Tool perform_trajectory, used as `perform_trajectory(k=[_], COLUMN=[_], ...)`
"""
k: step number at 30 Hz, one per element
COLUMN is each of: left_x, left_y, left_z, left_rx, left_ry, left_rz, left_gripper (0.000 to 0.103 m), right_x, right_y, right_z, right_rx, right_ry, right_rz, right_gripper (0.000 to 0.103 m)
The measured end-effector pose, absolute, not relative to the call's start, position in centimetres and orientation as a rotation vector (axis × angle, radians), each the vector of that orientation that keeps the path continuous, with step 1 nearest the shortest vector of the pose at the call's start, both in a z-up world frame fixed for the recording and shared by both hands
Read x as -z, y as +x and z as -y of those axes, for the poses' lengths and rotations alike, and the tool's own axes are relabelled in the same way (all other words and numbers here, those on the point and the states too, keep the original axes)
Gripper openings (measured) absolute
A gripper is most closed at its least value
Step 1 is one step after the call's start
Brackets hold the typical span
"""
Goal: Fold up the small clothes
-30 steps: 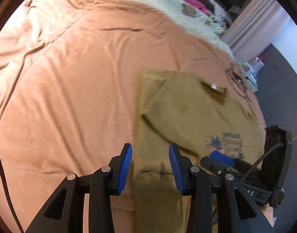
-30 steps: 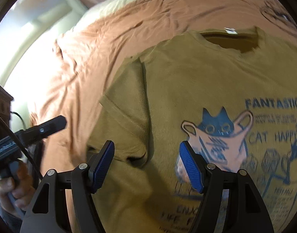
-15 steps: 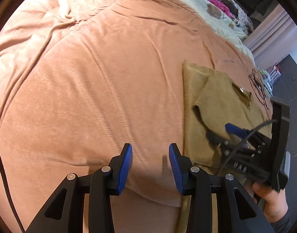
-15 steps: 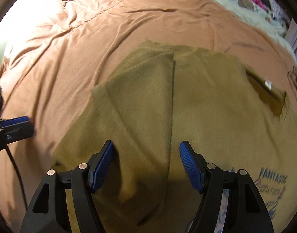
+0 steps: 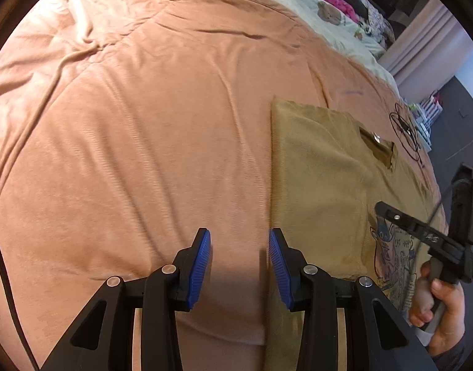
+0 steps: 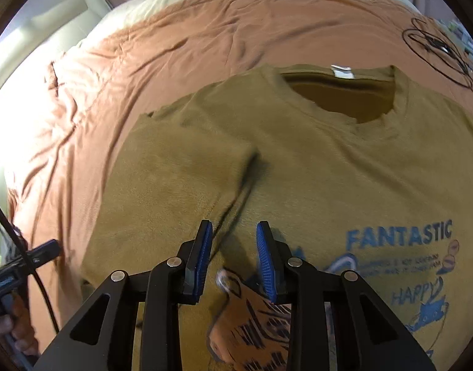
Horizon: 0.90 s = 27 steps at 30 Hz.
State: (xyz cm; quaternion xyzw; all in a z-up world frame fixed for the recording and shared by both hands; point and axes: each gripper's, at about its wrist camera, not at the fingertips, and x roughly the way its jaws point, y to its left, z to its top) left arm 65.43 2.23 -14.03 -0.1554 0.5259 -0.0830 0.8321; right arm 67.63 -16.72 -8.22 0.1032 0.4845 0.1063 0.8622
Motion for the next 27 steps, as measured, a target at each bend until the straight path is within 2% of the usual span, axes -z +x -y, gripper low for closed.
perform_trajectory(k=[3, 4, 5, 7, 13, 15, 16, 17, 19, 27], left_x=[14.5, 14.7, 14.8, 15.1, 15.9, 15.9, 15.9, 15.9, 16.0, 16.5], left_y=[66.4, 66.7, 67.0, 67.5, 69.5, 70.1, 70.3, 70.5, 71.1, 74.3], left_z=[-1.5, -1.3, -1.1, -0.8, 0.1, 0.3, 0.3, 0.4, 0.5, 2.2], left_rx=[0.175, 0.174, 0.175, 0.178, 0.173, 0.172, 0.169, 0.167, 0.162, 0.166], left_ry=[-0.309, -0.303, -0.297, -0.287, -0.258, -0.252, -0.249, -0.248, -0.244, -0.210], left_rz=[-1.130, -1.132, -1.135, -1.139, -1.151, -1.149, -1.147, -1.144, -1.141, -1.137], left_gripper=[0.041, 0.041, 0.041, 0.041, 0.041, 0.041, 0.041, 0.041, 0.041, 0.041], right_x=[8.5, 8.6, 8.7, 9.0, 10.1, 10.3, 10.5, 10.8, 11.1, 9.8], right_y=[67.7, 67.9, 68.0, 68.7, 70.9, 71.5, 71.7, 72.2, 72.2, 69.5], right_z=[17.3, 17.2, 17.7, 17.8, 19.4, 19.4, 19.2, 19.1, 19.4, 20.3], right_rx=[-0.304, -0.318, -0.321, -0.318, -0.312, -0.302, -0.293, -0.284, -0.260, -0.267], right_ry=[0.291, 0.300, 0.299, 0.296, 0.417, 0.422, 0.413, 0.404, 0.415, 0.418], right_rz=[-1.038, -1.051, -1.055, -1.050, -1.043, -1.024, -1.024, -1.036, -1.044, -1.016], right_gripper=[0.030, 0.036, 0.046, 0.055, 0.055, 0.031, 0.015, 0.005, 0.000, 0.000])
